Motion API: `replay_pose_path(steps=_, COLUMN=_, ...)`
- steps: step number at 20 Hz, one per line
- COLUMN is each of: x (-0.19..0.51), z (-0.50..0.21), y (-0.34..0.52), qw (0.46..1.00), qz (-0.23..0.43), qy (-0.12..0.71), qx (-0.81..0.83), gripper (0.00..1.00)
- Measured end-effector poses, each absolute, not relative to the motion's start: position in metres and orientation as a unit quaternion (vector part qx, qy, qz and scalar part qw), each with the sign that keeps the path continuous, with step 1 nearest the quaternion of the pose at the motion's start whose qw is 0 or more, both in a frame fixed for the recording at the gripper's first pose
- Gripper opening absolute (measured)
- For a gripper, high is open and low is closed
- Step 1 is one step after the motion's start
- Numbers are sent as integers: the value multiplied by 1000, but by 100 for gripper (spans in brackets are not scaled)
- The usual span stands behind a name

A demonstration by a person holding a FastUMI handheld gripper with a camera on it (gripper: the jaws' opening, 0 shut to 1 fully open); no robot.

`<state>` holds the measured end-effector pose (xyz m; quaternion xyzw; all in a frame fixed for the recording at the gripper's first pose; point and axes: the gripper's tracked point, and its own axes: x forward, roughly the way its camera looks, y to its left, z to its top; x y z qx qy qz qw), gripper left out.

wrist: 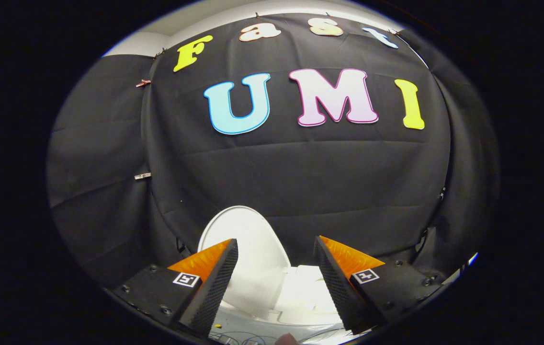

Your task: Open the toilet lid.

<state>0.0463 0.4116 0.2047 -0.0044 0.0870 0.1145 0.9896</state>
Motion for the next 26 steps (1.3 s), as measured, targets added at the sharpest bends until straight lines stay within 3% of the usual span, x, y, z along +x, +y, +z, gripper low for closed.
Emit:
replay_pose_path(steps=8, x=46, z=135, y=299, qw=988, qz=102, qy=112, qx=42, gripper=99)
replay_pose_path(steps=12, x=51, z=128, y=246, qw=993, qz=70, qy=77, qx=48, gripper=99)
replay_pose_path(steps=26, x=51, z=107, y=195, qw=998, qz=33, qy=45, qx=28, gripper=99)
